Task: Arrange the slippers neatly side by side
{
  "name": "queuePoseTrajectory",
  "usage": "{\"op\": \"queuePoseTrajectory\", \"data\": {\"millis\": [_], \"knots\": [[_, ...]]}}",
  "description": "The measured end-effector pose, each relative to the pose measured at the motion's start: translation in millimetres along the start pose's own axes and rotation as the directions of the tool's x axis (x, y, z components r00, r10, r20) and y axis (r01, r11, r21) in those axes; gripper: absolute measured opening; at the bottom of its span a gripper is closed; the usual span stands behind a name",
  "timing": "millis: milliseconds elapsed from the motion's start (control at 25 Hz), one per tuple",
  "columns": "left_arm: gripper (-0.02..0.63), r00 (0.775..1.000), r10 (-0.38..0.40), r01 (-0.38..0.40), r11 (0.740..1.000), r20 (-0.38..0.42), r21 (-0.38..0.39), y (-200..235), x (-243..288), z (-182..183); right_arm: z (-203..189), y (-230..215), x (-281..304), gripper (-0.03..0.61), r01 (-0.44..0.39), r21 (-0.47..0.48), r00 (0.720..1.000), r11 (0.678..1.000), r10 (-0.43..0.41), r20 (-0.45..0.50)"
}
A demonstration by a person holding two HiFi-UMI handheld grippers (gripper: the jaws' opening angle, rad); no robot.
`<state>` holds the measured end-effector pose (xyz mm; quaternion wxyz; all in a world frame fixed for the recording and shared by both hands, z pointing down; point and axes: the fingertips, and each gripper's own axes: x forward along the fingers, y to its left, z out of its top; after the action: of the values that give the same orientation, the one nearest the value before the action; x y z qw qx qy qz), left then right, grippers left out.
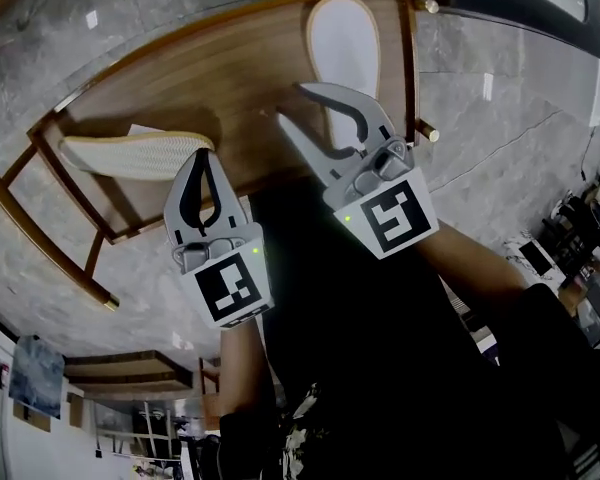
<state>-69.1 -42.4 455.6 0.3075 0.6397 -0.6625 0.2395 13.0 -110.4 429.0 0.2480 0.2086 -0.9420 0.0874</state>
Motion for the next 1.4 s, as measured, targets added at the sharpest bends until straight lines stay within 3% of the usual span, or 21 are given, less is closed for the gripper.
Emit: {"op": "queuePoseTrajectory", "data": {"millis": [160, 320, 440, 600, 800, 920, 1080, 1400], "knots": [[0.005, 0.996, 0.086, -0.087, 0.996, -0.018, -0.030, 29.8, -8.7, -14.8, 0.3, 26.1, 16.9, 0.078, -0.071, -0.020, 0.997, 0.997, 0.071, -0.011], [0.003, 0.989, 0.150, -0.151, 0.987, -0.015, -0.047, 54.3, -15.5, -28.4, 0.4, 42.7, 28.3, 0.069, -0.109, -0.187, 0.994, 0.976, 0.105, -0.032], [0.003, 0.984, 0.175, -0.178, 0.981, -0.041, -0.074, 68.4, -16.5, -40.5, 0.6, 53.9, 37.6, 0.069, -0.171, -0.231, 0.985, 0.958, 0.165, -0.046], [0.003, 0.980, 0.182, -0.189, 0.978, -0.085, -0.086, 82.7, -19.3, -56.5, -5.1, 70.8, 54.6, 0.119, -0.244, -0.186, 0.969, 0.952, 0.234, -0.074], [0.003, 0.980, 0.150, -0.153, 0.988, -0.130, -0.016, 90.4, -15.3, -71.6, -12.7, 90.6, 79.2, 0.124, -0.303, -0.065, 0.949, 0.951, 0.295, -0.110], [0.004, 0.979, 0.106, -0.110, 0.994, -0.174, -0.013, 89.6, -9.0, -83.2, -19.9, 98.5, 92.6, 0.124, -0.333, 0.005, 0.932, 0.943, 0.330, -0.147], [0.005, 0.975, 0.064, -0.061, 0.998, -0.211, 0.018, 88.2, -2.9, -96.2, -19.2, 107.5, 109.8, 0.124, -0.332, 0.027, 0.929, 0.943, 0.332, -0.160], [0.006, 0.976, 0.004, -0.007, 1.000, -0.219, -0.012, 82.4, 1.5, -104.6, -34.5, 125.0, 124.7, 0.124, -0.363, 0.045, 0.905, 0.931, 0.363, -0.221]]}}
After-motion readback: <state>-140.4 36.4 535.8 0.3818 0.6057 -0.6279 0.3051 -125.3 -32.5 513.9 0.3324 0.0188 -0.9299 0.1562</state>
